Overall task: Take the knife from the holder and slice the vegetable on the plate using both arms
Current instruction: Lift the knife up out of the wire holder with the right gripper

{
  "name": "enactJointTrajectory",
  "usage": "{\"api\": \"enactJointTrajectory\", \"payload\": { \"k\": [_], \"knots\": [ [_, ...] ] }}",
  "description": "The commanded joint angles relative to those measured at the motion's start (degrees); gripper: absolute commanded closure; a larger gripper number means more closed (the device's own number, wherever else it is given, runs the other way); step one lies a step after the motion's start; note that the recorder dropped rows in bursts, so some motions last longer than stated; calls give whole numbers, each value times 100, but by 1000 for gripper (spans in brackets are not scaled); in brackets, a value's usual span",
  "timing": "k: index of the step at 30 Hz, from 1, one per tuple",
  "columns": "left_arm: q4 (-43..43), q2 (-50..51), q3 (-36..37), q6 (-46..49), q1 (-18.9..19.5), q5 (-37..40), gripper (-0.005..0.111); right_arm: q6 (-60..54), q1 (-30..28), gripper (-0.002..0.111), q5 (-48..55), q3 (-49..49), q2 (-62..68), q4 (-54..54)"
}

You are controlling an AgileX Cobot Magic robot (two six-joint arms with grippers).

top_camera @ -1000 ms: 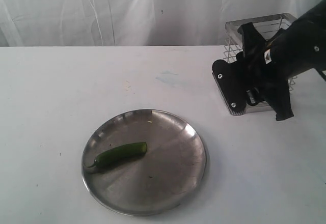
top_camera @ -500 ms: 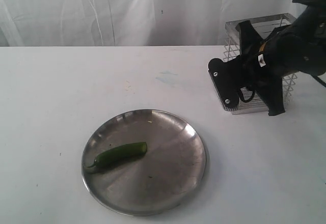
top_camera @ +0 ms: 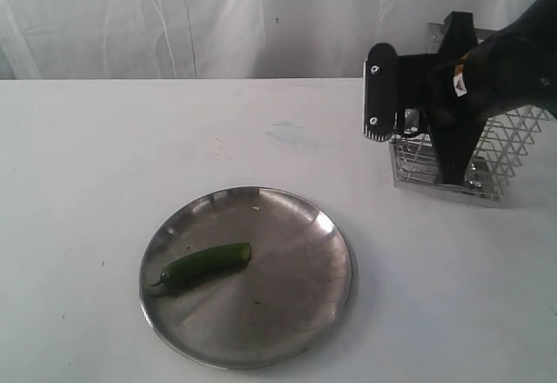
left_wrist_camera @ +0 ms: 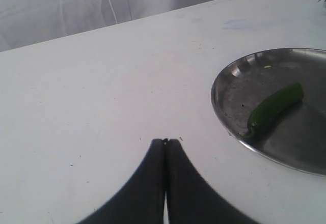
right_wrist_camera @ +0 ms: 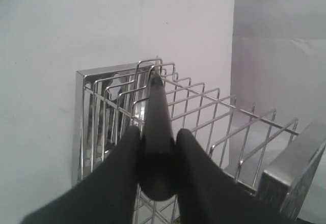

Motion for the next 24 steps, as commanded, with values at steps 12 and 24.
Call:
{"api": "enactJointTrajectory", "payload": {
  "k": [12, 24],
  "knots": [
    [-29, -29, 25, 13, -29, -22, 106, -2036, 24, 108, 358, -81, -60, 331],
    [-29, -29, 25, 13, -29, -22, 106, -4078, 460, 108, 183, -132, 214, -598]
  ]
}}
